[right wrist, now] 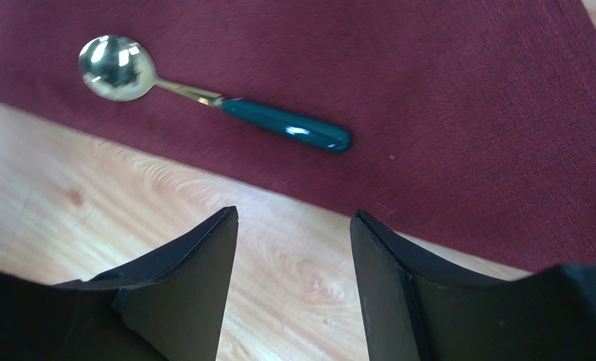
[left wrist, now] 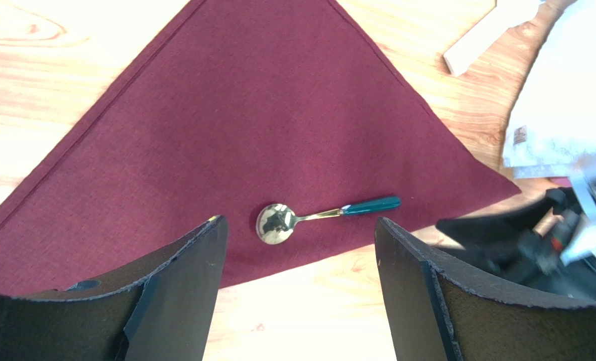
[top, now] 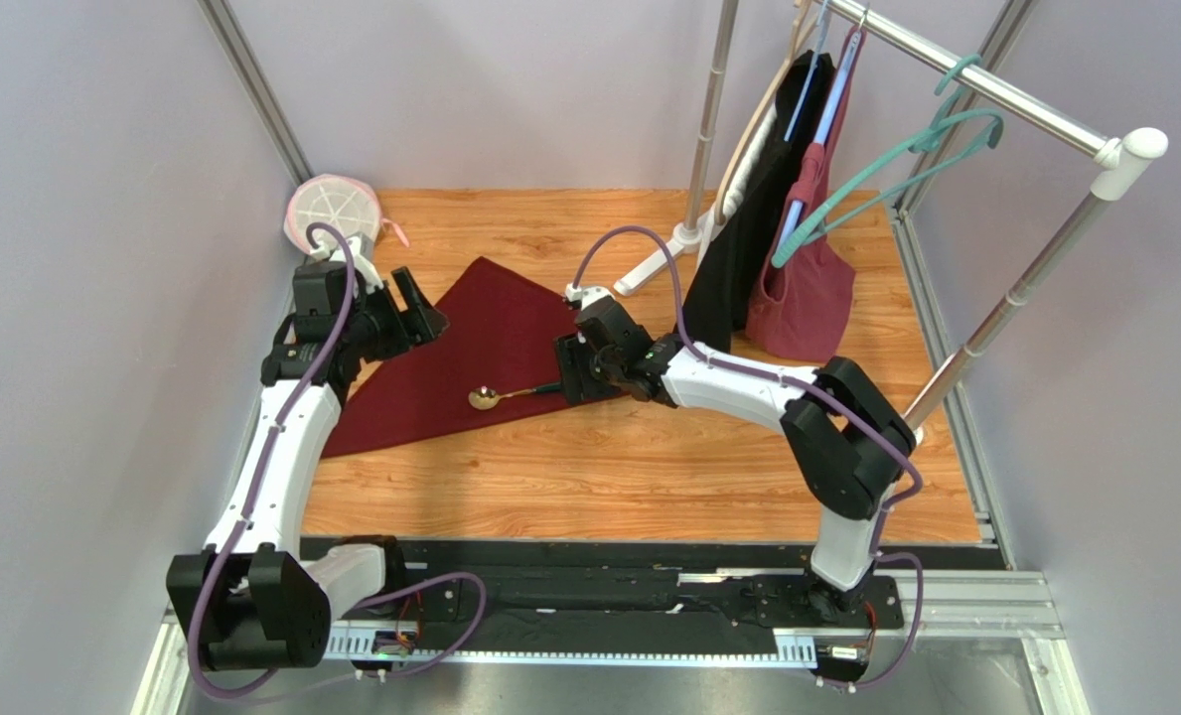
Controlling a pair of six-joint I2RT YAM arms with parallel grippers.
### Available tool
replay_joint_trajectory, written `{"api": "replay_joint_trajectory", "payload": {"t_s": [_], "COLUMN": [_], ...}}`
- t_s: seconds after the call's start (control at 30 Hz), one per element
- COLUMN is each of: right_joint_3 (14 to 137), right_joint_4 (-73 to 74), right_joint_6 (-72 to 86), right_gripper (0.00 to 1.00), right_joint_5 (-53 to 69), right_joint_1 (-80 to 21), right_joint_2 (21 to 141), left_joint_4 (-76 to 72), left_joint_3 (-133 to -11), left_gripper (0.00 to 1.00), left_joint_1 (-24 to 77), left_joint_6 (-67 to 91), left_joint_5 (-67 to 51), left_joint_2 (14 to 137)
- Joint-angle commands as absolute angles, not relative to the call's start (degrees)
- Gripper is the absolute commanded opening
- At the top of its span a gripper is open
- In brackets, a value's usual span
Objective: Fold the napkin, place the utensils inside, and roll it up
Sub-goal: Place the utensil onto the napkin
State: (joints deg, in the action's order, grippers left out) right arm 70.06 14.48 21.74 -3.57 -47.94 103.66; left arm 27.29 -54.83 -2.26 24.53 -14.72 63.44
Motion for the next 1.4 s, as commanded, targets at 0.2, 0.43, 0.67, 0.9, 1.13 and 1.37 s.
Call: {"api": "replay_joint_trajectory", "payload": {"t_s": [0.2,0.43,0.67,0.9,1.13,1.37], "right_joint_3": [72.0,61.6,59.2,57.9,55.5,54.8], "right_joint_4": [9.2,6.8,9.4,10.5,12.6,12.7], "right_joint_6": [29.3,30.4,35.6,37.4,39.2,40.2], "right_gripper": [0.6,0.6,0.59,0.57,0.56,0.54], "right_joint_5": [-2.6,-7.4,-15.3,-19.9,-24.9,-25.0], "right_joint_1": [-42.9,-37.1,-34.6,-32.5,-31.6,-29.4], "right_joint_2": [108.0,99.2,96.2,94.8,94.2,94.0], "left_joint_4": [27.3,26.8,26.9,26.7,26.6,26.5], "left_joint_3": [-54.9,-54.4,-54.1,-53.9,-53.9,-53.7], "left_gripper": [0.81,0.81,0.81,0.81,0.81,0.81], "left_joint_1": [-4.3,-4.7,-5.1,-5.2,-5.2,-5.1], "left_joint_6": [22.7,22.9,23.1,23.3,23.5,23.7], "left_joint_5": [-17.8,-19.4,-20.6,-21.2,-22.5,-23.4], "left_joint_2": [60.6,59.6,59.9,60.3,60.9,60.9]}}
